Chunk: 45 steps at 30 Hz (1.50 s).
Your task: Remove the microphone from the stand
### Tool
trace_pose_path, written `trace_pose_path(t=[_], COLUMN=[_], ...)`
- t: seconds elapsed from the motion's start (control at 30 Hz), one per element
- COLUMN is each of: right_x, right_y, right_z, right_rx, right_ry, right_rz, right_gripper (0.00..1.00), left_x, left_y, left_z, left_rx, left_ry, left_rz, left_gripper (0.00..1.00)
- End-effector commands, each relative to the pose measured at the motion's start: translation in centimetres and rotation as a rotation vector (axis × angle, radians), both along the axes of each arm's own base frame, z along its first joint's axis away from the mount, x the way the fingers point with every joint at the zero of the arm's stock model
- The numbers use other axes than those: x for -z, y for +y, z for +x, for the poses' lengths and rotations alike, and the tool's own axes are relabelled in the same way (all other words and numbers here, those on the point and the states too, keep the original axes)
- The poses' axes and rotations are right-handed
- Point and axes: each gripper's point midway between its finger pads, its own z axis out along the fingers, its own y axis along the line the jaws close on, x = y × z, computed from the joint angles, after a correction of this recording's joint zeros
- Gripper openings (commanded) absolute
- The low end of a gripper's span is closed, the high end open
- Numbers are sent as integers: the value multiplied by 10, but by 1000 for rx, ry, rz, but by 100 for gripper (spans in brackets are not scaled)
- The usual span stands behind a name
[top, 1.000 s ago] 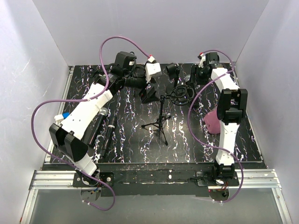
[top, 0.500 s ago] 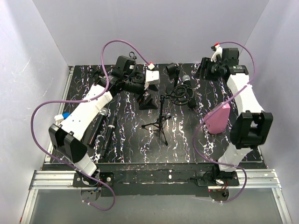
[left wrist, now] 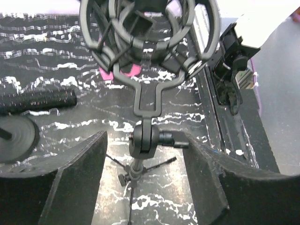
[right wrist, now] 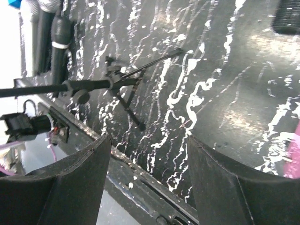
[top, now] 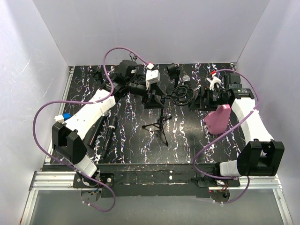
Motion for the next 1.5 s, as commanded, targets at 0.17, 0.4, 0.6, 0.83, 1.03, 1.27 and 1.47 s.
trace_pose_path(t=[0.17, 0.4, 0.6, 0.83, 1.03, 1.27, 1.47], right_x=[-16, -20, -30, -11, -5, -2, 3], right_y=[46, 75, 94, 107, 121, 132, 133], right_z=[-17, -20, -28, -18, -17, -23, -34], right_rx=[-184, -204, -274, -282, -336, -373, -399], right_ry=[11, -4, -30, 92, 136, 180, 211], right_rz=[278, 353, 411, 369, 430, 506, 509], right_gripper=[73, 71, 77, 75, 64, 54, 51], left_x=[-35, -25, -33, -53, -51, -48, -43], left_y=[-6, 0, -4, -5, -8, -14, -13], left_z=[-12, -10, -18, -2, -6, -19, -18], left_rx=[34, 31, 25, -63, -94, -72, -95], left_ry=[66, 84, 76, 249, 274, 270, 255], left_rz=[-89, 3, -37, -183, -176, -159, -144], left_gripper=[45, 0, 0, 0, 0, 0, 0])
